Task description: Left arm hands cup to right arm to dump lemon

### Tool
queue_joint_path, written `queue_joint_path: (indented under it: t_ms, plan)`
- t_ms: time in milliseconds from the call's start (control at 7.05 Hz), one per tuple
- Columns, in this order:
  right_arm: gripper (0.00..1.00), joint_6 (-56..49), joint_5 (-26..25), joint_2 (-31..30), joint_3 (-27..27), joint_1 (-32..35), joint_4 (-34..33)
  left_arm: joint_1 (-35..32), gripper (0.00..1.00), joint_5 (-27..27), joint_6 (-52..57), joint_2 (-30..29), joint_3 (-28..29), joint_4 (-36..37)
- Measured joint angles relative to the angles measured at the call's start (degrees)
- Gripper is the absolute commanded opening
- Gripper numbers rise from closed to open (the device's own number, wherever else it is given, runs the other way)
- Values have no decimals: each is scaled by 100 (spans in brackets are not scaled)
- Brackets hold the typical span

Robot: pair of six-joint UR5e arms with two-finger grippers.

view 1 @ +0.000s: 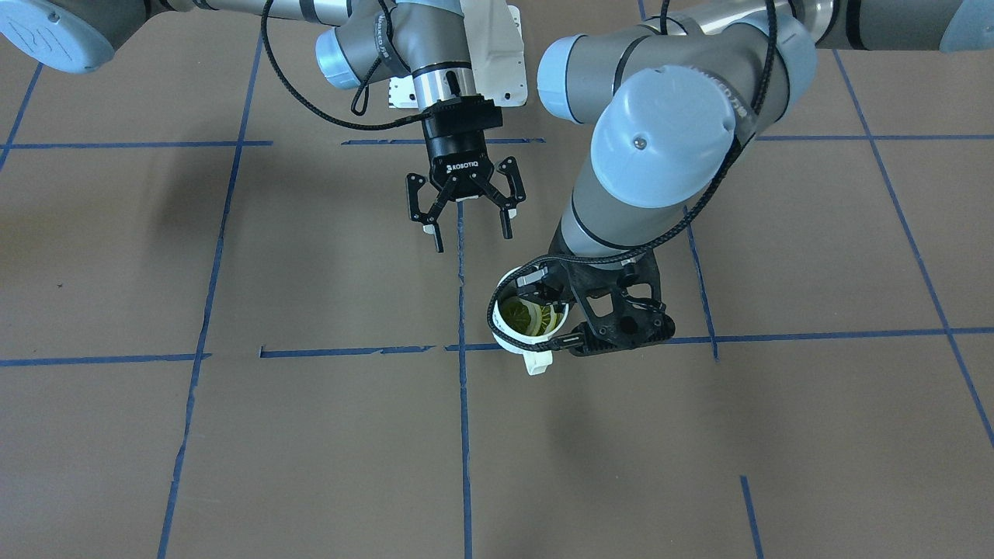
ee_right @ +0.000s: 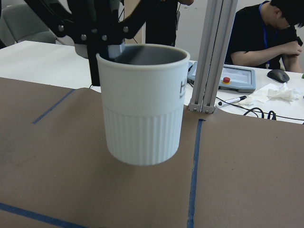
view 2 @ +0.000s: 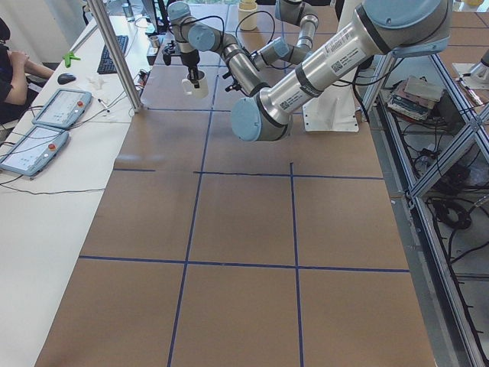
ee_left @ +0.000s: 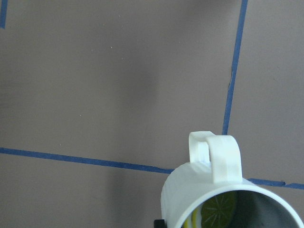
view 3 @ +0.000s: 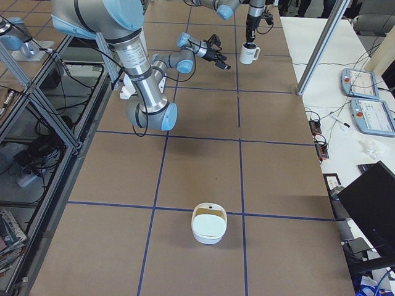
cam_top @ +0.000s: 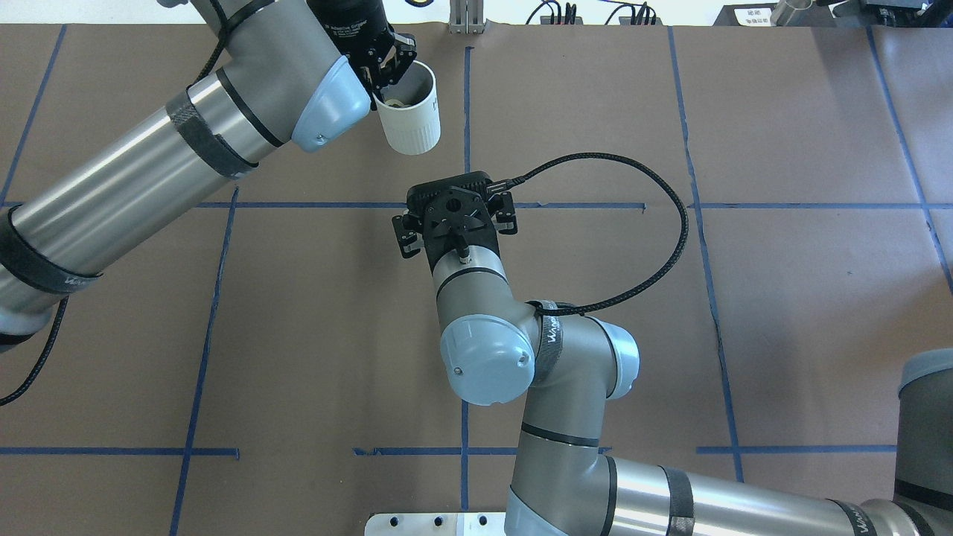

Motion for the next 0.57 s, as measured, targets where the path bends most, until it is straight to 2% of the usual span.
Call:
queue_joint_path:
  t_ms: [284,567]
  plan:
    - [99,334,-289,121,-8,-16,-465,40,0,0,-115,-42,0,-34]
    - [99,433,-348,198,-9,-21,-674,139,0,0,-127,-59,0,-40]
